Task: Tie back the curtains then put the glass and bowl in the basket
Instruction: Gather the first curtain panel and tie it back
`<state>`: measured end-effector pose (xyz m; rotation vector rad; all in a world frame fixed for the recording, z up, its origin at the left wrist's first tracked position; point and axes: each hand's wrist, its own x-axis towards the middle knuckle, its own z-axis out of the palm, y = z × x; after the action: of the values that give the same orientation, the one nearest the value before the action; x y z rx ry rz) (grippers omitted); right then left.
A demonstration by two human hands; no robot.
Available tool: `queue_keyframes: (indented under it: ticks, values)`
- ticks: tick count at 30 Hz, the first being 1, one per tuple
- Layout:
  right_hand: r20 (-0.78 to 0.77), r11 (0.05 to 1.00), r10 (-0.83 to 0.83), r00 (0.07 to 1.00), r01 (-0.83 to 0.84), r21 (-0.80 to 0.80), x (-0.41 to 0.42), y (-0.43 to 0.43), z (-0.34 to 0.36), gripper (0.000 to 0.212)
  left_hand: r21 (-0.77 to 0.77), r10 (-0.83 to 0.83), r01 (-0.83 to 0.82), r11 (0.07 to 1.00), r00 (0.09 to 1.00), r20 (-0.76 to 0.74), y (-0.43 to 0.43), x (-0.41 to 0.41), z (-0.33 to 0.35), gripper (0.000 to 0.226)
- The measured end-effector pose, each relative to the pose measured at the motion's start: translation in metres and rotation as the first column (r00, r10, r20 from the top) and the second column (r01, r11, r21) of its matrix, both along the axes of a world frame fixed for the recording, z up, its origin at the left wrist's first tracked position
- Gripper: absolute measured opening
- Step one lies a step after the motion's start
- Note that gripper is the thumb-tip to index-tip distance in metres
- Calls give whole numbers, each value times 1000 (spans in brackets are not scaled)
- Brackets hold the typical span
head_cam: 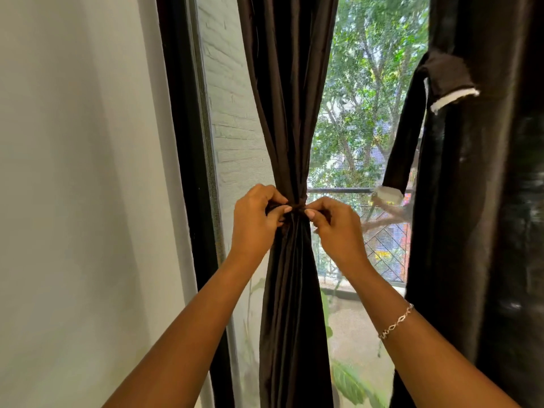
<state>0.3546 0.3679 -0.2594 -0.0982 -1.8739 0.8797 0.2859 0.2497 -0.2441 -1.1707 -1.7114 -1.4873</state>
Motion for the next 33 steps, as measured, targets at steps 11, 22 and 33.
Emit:
queue_keyframes:
  ticks: [11, 22, 33]
  values:
    - [115, 916, 304, 946, -257, -307, -4, 26, 14, 29, 59, -9, -2, 998, 983, 186, -16, -23, 7, 10]
    - [345, 964, 212, 914, -139, -225, -25, -12, -64, 35, -541, 123, 215, 813, 845, 520, 4, -7, -97, 18]
    - [120, 878, 379, 918, -315, -361, -10, 5, -44, 33, -496, -4, 251, 832, 895, 447, -15, -27, -59, 84]
